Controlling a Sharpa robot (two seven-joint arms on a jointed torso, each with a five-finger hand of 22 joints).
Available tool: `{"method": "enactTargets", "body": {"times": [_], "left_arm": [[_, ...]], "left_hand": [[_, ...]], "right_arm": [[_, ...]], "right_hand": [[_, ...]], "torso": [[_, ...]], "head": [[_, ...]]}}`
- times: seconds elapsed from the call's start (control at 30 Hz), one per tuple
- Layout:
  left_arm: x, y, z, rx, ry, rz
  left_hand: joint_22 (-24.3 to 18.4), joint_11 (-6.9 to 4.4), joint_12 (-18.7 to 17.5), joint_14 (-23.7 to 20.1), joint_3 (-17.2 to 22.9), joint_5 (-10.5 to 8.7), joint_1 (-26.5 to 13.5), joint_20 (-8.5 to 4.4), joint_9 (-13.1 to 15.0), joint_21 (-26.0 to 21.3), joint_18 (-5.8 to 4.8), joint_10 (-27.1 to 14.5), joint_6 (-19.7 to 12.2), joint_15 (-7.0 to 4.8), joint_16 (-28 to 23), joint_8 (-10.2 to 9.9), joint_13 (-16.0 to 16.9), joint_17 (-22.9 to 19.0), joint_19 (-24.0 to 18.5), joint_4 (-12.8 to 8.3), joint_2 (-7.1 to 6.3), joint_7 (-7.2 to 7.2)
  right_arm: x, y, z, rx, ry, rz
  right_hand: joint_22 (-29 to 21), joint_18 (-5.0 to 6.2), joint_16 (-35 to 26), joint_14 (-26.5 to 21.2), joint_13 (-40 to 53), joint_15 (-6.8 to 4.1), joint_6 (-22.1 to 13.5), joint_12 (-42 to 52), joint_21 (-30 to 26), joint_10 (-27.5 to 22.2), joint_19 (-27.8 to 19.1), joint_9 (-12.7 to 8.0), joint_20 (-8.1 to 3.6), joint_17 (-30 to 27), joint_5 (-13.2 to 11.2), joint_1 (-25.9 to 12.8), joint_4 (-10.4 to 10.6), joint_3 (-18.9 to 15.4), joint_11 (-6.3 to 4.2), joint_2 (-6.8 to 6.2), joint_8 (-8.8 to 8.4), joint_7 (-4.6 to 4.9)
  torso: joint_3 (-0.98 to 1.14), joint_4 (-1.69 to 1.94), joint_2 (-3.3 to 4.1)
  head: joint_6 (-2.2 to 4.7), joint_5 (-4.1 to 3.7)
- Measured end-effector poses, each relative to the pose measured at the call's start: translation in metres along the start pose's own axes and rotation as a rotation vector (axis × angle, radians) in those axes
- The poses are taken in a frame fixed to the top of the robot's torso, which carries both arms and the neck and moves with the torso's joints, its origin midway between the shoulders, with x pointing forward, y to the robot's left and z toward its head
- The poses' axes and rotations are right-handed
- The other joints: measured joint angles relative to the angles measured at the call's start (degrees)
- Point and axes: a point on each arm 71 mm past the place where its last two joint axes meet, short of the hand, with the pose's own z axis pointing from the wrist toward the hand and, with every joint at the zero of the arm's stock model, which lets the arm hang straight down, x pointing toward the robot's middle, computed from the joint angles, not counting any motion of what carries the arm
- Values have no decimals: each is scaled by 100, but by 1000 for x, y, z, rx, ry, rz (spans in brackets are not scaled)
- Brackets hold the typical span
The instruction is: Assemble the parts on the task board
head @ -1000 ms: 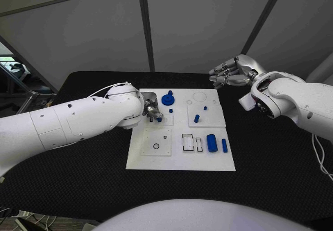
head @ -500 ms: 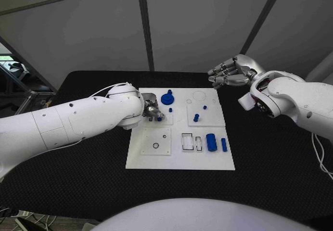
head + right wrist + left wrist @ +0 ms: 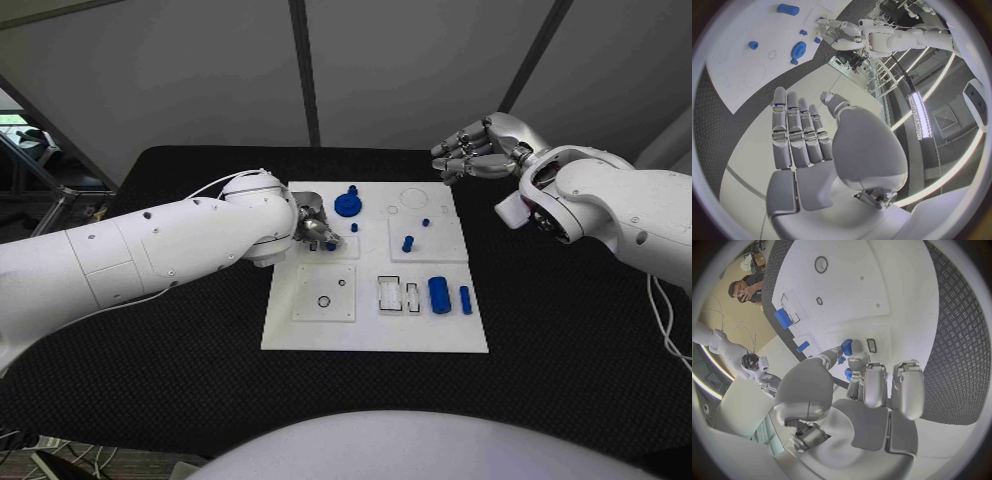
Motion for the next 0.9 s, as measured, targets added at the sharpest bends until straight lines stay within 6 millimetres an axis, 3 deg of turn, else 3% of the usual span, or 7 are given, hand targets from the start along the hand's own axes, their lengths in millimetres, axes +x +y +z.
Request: {"method": "enactTargets", "body": {"times": [0.1,0.2,0.3,0.4,0.7,0.8,0.9], "left_arm": [[0,1,0,-2,-1,-2],[-1,2,0,-4,-3,-4],[-1,5,0,-9,-5,-8],[-5,7,-2,-8,-16,-20],[-26,1,-11,23,-64,-74],[-35,1,-14,31,-81,-98],[-46,3,-19,40,-99,-126]], "left_hand": [[0,0,0,0,-231,0,-39,0,-3,0,0,0,0,0,0,-23,-9,0,0,101,36,0],[0,0,0,0,-579,-27,-199,0,-9,0,1,0,20,0,0,-34,-17,0,0,278,-46,21],[0,12,0,0,-960,-417,-220,0,-17,0,5,-12,41,0,-21,-62,-38,0,0,453,-67,0],[0,20,0,0,-1205,-543,-220,0,-19,0,5,-20,41,0,-21,-62,-57,0,0,577,-68,0],[0,53,-49,0,-1636,-561,-120,0,-18,-34,5,-53,41,0,-21,-85,-107,0,-1,847,18,0],[0,80,-234,0,-1770,-561,109,0,-22,-168,5,-227,-15,0,-32,-134,-312,0,-1,870,57,55],[0,154,-713,25,-1899,-561,374,45,-81,-364,5,-605,-234,40,-48,-274,-832,0,-45,857,82,139]], "right_arm": [[0,0,0,0,0,-1],[0,0,0,0,0,-2],[0,0,0,2,0,-2],[-1,-1,0,4,-2,-3],[-3,-3,0,8,-6,-5],[-3,-3,0,9,-7,-6],[-3,-4,0,10,-8,-7]], "right_hand": [[-9,0,0,-42,0,-1,0,-22,-30,-21,-17,0,17,-6,0,0,18,-18,-21,0,0,0],[-11,0,0,-42,0,-1,-20,-22,-30,-41,-17,-5,17,-11,0,0,18,-18,-1,0,0,20],[-16,0,0,-62,0,19,-23,-22,-36,-41,-17,-5,16,-11,0,0,18,-18,-1,0,0,17],[-20,0,0,-62,0,19,-39,-22,-52,-41,-28,-5,28,-14,0,0,18,-18,-1,0,0,1],[-23,0,0,-62,0,19,-39,-22,-52,-61,-36,-4,36,-17,0,-22,18,-18,20,-23,0,1],[-23,0,0,-62,0,19,-39,-22,-52,-60,-36,-4,36,-17,0,-22,18,-18,20,-23,0,1],[-23,0,0,-62,0,19,-39,-22,-52,-60,-36,-4,36,-17,0,-22,18,-18,20,-23,0,1]], "torso": [[0,1,-1],[-1,1,-1],[-2,2,-3],[-2,6,-4],[-2,6,-5],[-2,4,-5],[-2,4,-4]], "head": [[2,1],[8,1],[29,-2],[51,-9],[99,1],[114,1],[131,-13]]}}
